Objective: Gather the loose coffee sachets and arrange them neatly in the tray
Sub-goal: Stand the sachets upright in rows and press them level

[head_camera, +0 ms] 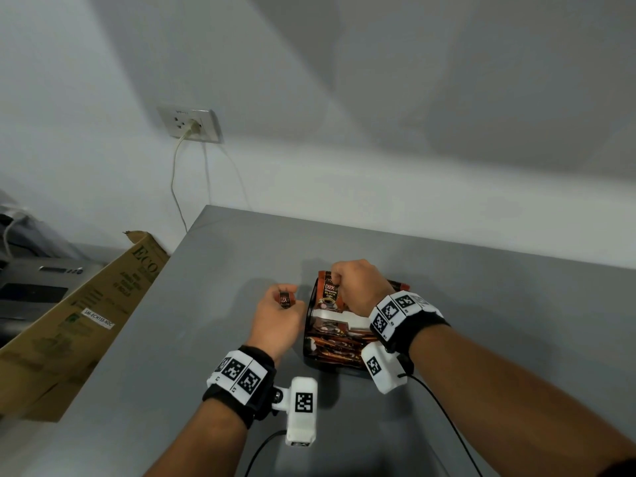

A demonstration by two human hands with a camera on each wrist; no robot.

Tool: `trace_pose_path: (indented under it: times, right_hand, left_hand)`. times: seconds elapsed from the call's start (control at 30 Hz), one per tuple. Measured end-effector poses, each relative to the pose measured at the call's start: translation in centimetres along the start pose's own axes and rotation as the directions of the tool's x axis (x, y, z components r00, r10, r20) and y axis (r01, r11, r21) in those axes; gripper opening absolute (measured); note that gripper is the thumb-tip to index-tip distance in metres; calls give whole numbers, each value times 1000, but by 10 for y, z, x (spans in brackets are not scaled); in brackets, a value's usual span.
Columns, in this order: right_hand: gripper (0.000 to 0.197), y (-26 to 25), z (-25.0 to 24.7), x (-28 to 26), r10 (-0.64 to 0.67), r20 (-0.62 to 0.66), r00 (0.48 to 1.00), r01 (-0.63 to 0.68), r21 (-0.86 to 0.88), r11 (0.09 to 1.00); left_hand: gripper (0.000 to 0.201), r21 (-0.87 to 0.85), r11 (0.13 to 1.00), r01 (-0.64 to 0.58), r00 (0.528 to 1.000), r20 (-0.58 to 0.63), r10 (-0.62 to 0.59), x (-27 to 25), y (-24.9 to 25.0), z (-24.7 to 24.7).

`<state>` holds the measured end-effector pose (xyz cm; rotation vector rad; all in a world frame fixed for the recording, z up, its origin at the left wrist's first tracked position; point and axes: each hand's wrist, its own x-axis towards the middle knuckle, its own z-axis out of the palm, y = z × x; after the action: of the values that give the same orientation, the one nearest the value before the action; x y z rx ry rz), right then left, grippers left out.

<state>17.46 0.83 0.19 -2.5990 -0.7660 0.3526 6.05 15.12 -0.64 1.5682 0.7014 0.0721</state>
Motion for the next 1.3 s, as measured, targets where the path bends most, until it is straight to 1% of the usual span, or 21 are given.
trace_pose_path:
  times: [0.13,0.27,0.4,0.57,0.7,0.8,0.87,0.9,0.93,0.97,1.0,1.07,1.13,1.2,1.3]
  right_hand:
    - [25,-1,-1,0,-2,1,1000,2,-19,1000]
    - [25,-3,-1,0,-5,8,1000,6,-39,999]
    - [22,-3,-3,-2,-18,-5,1000,17,-58,998]
    - [26,-4,-5,-1,-20,-20,1000,19,-67,998]
    - [24,-1,-3,-2,-37,-13,999,36,-60,998]
    - [19,2,-7,-2,-47,-83,995,47,1,999]
    - [17,0,-12,-5,-60,-126,990,74,109,991]
    - [18,-2,-15,-8,-72,-102,992,90,193,977]
    - [19,-5,-18,-12,-85,-48,995,95,282,955]
    - [19,-9,-19,-15,-100,8,995,92,345,934]
    - [18,-10,-20,-17,-111,34,993,90,371,924]
    - [19,-10,-21,-18,-99,1,995,92,353,931]
    - [22,-6,-23,-16,-54,-40,998,64,304,951]
    - [26,-3,-24,-13,-20,-17,1000,24,250,968]
    - [29,-4,-24,-10,9,65,998,-20,168,986]
  left_hand:
    - [26,-54,998,24,1000,9,-23,1,3,3]
    - [36,-56,997,54,998,27,-53,1,7,6]
    - [37,-10,1000,15,999,40,-15,0,5,5]
    - [30,17,1000,-9,999,52,8,-3,6,5]
    - [35,41,998,-42,997,60,39,-3,4,5]
    - [36,38,998,-57,997,56,55,-2,2,4]
    - [34,20,998,-65,997,53,64,0,2,5]
    - [33,14,997,-77,995,58,76,0,2,7]
    - [34,20,996,-92,994,68,90,-1,3,8]
    - [35,22,994,-107,991,82,105,-1,4,10]
    - [36,35,992,-119,989,98,115,-2,6,12]
    - [37,59,991,-122,989,94,116,-2,6,14]
    - [39,57,994,-88,996,39,86,1,4,13]
    - [38,64,996,-61,998,-13,62,5,0,9]
    - [34,87,995,-56,997,-41,60,8,-6,0]
